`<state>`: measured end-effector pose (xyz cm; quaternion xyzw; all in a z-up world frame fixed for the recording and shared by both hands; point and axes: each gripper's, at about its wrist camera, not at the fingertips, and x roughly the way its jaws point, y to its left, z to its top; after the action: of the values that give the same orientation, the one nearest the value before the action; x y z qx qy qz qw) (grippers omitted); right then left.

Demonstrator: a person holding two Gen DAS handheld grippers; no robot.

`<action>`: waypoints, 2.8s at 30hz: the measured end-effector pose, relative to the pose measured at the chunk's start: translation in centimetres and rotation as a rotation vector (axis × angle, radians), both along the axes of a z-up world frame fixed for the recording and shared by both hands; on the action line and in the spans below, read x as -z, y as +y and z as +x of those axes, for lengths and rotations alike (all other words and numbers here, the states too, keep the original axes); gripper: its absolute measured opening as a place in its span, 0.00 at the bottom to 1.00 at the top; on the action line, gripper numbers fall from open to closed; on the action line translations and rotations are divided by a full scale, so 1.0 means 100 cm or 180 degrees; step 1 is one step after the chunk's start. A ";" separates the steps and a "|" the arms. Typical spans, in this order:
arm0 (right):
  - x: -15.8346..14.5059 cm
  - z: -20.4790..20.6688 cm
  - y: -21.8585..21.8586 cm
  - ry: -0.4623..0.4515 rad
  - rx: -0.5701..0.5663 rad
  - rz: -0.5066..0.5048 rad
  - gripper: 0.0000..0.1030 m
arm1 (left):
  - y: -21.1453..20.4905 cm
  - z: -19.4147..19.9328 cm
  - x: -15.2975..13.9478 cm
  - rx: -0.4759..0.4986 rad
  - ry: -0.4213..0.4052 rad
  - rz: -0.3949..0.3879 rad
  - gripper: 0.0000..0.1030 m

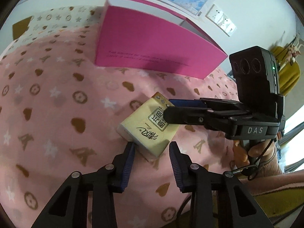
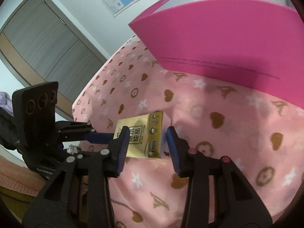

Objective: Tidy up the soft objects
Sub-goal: 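Reach the right tool to the yellow tissue pack and grasp it, then lift the yellow pack and carry it over the magenta box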

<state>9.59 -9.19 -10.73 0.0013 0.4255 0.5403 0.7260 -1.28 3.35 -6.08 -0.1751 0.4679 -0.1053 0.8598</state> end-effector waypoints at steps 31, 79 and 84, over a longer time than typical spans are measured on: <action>-0.012 0.010 -0.051 -0.0044 0.0524 0.0058 0.42 | -0.013 0.045 -0.012 0.0204 -0.0188 -0.0035 0.32; -0.061 0.005 -0.076 -0.0554 0.0700 0.0288 0.42 | -0.032 0.065 -0.073 0.0363 -0.0741 0.0151 0.32; -0.068 0.008 -0.077 -0.0612 0.0713 0.0313 0.42 | -0.033 0.068 -0.079 0.0374 -0.0807 0.0184 0.32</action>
<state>10.36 -16.92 -3.94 0.0325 0.3242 0.4738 0.8182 5.50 0.09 1.81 -0.1080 0.3678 -0.1632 0.9091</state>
